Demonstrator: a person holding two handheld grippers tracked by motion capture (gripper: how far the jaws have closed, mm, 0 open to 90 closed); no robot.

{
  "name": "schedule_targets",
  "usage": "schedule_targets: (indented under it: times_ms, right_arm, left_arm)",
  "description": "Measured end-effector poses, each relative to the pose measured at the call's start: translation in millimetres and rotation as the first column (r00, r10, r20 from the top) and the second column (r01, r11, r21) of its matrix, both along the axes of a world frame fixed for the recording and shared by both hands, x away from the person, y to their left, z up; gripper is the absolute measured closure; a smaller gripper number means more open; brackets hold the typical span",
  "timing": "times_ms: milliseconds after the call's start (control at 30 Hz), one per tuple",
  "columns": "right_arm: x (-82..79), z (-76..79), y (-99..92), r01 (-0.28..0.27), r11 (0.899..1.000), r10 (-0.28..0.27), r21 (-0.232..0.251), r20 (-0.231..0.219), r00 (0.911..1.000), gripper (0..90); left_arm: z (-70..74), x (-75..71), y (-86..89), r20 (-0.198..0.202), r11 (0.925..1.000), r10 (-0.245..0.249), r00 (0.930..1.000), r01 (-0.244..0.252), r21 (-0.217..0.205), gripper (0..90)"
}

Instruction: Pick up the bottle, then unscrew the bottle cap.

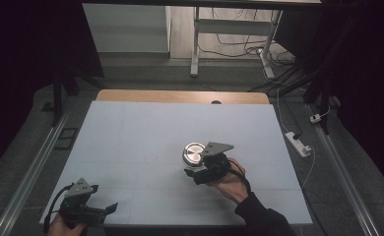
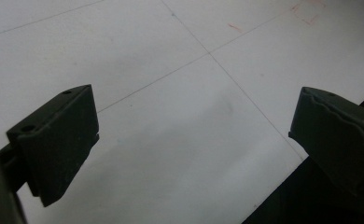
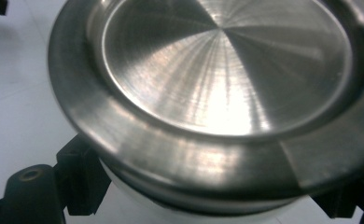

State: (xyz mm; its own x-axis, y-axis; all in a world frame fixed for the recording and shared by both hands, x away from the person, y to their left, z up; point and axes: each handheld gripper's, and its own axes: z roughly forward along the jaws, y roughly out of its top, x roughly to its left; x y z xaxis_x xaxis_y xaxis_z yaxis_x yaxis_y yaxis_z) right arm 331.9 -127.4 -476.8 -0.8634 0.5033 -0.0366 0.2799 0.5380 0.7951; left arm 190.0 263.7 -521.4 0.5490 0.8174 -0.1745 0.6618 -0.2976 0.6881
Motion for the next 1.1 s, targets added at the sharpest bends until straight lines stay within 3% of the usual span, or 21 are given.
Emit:
schedule_targets:
  times_ms: [533,700,833,967,1100]
  right_arm:
    - [-19.6,2.2,25.7,-0.094,0.996,0.094,-0.009,0.004,0.9956,15.2]
    - [-22.1,2.2,28.1,-0.099,0.995,0.099,-0.008,0.002,0.9951,15.3]
    - [-22.2,2.0,27.5,-0.102,0.995,0.102,-0.007,0.004,0.9948,15.3]
    - [-21.7,3.0,26.9,-0.102,0.995,0.102,-0.004,0.006,0.9947,15.3]
    - [-21.7,3.6,26.6,-0.102,0.995,0.102,-0.001,0.007,0.9947,15.2]
  left_arm:
    - [-0.1,0.3,-0.7,-0.003,1.0,-0.003,1.0,0.003,0.002,2.1]
    - [0.0,0.3,-0.3,-0.004,1.0,-0.006,1.0,0.005,-0.003,2.1]
    - [0.3,1.3,1.1,-0.014,0.9989,-0.019,0.9997,0.019,-0.043,1.2]
    - [1.0,3.1,1.8,0.005,0.9953,-0.029,0.9996,0.03,-0.093,0.0]
    - [4.9,3.7,-1.3,0.043,0.9951,-0.039,0.9983,0.042,-0.089,0.0]
